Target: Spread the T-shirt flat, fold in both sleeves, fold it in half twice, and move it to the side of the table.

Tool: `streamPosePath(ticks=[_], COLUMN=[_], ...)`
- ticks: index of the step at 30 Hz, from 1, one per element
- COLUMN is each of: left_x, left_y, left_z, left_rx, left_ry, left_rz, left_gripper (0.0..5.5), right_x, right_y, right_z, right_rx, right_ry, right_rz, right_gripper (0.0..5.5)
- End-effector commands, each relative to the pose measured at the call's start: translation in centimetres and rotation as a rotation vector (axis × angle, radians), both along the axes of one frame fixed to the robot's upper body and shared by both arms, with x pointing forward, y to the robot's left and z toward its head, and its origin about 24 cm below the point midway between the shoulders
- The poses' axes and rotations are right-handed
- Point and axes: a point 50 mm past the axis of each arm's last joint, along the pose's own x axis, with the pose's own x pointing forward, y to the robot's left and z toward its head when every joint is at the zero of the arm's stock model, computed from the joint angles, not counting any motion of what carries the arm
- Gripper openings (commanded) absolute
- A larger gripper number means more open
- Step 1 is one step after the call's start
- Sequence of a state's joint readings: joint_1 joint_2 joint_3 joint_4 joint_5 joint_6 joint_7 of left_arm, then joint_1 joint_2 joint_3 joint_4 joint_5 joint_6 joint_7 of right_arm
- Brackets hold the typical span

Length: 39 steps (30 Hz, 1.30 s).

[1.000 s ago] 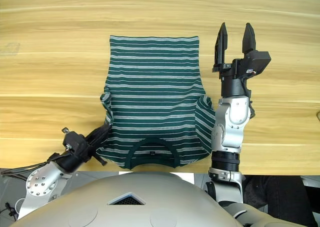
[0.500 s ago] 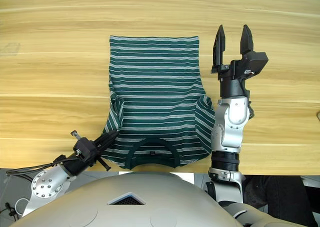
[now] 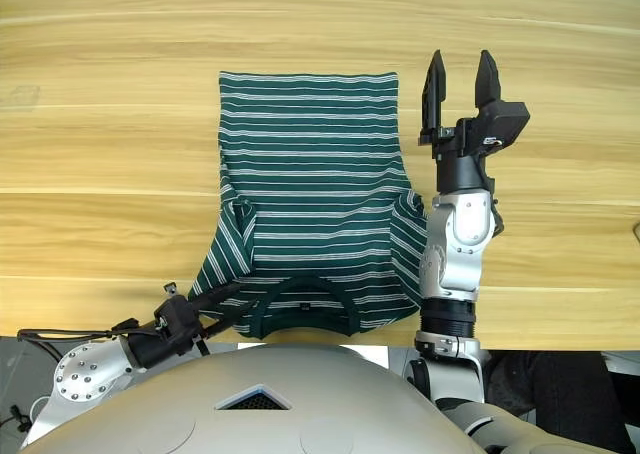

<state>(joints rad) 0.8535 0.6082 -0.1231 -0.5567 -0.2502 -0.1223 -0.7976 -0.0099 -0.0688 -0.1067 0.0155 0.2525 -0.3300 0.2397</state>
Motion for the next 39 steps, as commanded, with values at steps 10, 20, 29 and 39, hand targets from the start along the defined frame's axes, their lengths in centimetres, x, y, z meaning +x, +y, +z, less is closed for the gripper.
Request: streamPosePath(ticks=[10,20,29,39], left_x=[5.9,4.4,4.3,4.0], left_y=[5.1,7.5,7.2,6.9], left_z=[7.0,6.7,6.5,6.0], left_rx=[-0.392,-0.331,-0.338,-0.337], left_ry=[-0.287,-0.323,-0.301,-0.278], left_rz=[0.634,0.969,0.986,0.985], left_gripper=[2.52,2.52,2.52,2.52], right_x=[-6.1,-11.5,-12.0,-12.7], right_y=[-8.9,-11.6,-12.5,-14.0], right_z=[0.8,-0.2,-3.3,-4.0], right_rx=[0.236,0.261,0.171,0.153], right_ry=[0.38,0.901,1.098,1.104], right_rz=[0.34,0.714,0.623,0.637], right_gripper=[3.13,3.13,3.13,3.13])
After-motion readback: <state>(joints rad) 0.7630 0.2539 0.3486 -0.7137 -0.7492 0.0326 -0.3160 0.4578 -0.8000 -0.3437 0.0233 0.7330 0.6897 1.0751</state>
